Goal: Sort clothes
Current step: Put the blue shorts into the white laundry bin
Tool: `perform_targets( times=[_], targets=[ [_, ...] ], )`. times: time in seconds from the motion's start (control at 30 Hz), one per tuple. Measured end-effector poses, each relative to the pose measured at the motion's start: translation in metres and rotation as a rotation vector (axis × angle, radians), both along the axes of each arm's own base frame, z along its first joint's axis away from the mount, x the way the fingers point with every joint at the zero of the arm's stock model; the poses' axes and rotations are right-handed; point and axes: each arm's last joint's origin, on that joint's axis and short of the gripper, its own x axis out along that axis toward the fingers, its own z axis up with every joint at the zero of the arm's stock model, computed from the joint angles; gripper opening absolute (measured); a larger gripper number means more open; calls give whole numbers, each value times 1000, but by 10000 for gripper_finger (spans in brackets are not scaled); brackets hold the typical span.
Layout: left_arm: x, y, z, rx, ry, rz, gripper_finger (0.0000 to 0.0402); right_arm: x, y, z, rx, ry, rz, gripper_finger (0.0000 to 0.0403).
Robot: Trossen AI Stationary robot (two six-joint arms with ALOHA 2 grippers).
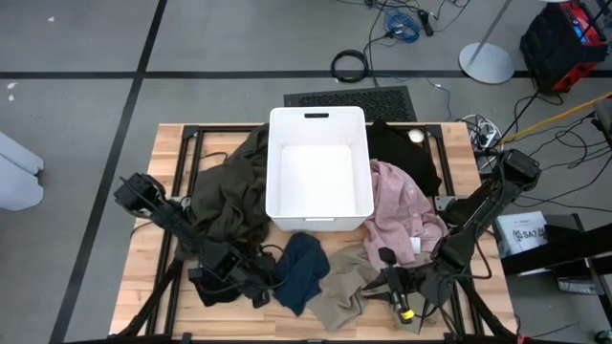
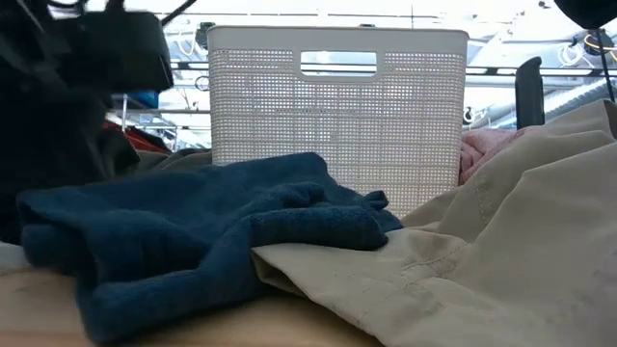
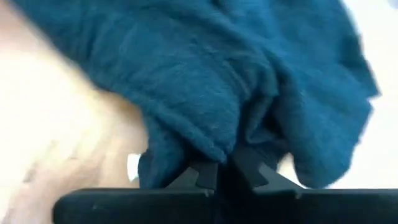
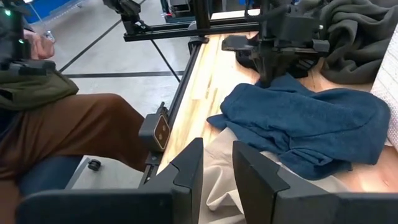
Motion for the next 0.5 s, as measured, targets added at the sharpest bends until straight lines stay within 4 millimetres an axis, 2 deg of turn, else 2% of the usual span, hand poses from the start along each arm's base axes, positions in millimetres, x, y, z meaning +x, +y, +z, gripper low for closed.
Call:
perform_targets(
  times=[0.23, 0.5],
  targets=[
    [4, -4, 44, 40, -173, -64, 6, 0, 0, 0, 2, 1, -1, 75],
    [-13, -17, 113, 123, -450, -115, 4, 0, 0, 0, 19, 5, -6, 75]
  ],
)
